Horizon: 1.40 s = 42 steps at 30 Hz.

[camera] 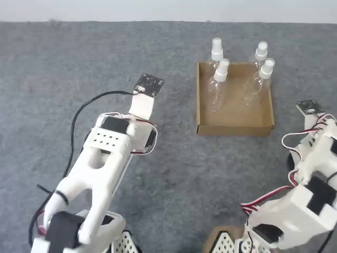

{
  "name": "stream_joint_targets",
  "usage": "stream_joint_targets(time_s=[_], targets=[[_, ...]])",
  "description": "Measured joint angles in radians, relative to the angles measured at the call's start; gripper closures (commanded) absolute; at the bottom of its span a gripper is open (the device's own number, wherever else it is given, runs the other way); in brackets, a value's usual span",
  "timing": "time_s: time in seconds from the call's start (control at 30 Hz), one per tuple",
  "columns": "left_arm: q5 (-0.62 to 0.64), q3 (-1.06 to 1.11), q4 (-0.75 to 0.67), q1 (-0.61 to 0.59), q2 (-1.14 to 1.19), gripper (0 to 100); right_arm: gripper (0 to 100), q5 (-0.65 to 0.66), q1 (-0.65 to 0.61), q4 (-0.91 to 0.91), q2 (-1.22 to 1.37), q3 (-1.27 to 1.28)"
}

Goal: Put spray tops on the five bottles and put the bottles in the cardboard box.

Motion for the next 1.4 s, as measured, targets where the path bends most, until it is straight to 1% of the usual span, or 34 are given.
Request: stream_joint_targets(time_s=[0.1,0.13,0.23,0.33,0.4,0.53,0.63,0.73,0.87,0.97,1.07,1.17,1.3,1.4], targets=[[0.0,0.017,-0.008,0.0,-0.018,95,98.9,0.0,0.0,0.0,0.0,0.0],[0.0,0.018,-0.011,0.0,-0.021,95,99.7,0.0,0.0,0.002,0.0,-0.005],[0.0,0.018,-0.014,0.0,-0.021,95,99.5,0.0,0.0,0.02,0.0,-0.052],[0.0,0.018,-0.014,0.0,-0.021,95,99.4,-0.003,-0.017,0.094,-0.025,-0.098],[0.0,0.018,-0.014,0.0,-0.028,95,99.4,-0.009,-0.044,0.137,-0.084,-0.104],[0.0,0.026,-0.014,0.0,-0.12,95,99.4,-0.112,-0.14,0.187,-0.273,-0.107],[0.0,0.058,-0.014,-0.012,-0.227,95,99.4,-0.192,-0.247,0.193,-0.44,-0.083],[0.0,0.063,-0.014,-0.063,-0.345,95,99.4,-0.265,-0.391,0.193,-0.612,0.011],[0.0,0.061,-0.014,-0.138,-0.486,95,99.4,-0.387,-0.638,0.189,-0.83,0.13],[0.0,0.008,-0.012,-0.183,-0.578,97,99.4,-0.48,-0.836,0.146,-0.937,0.196],[0.0,-0.094,0.031,-0.222,-0.667,99,99.3,-0.557,-1.04,0.081,-0.951,0.247],[0.0,-0.21,0.08,-0.226,-0.729,99,99.3,-0.606,-1.183,-0.011,-0.939,0.292],[0.018,-0.348,0.137,-0.232,-0.76,99,99.3,-0.629,-1.284,-0.127,-0.861,0.348],[0.066,-0.416,0.143,-0.232,-0.764,99,99.3,-0.629,-1.321,-0.184,-0.832,0.367]])
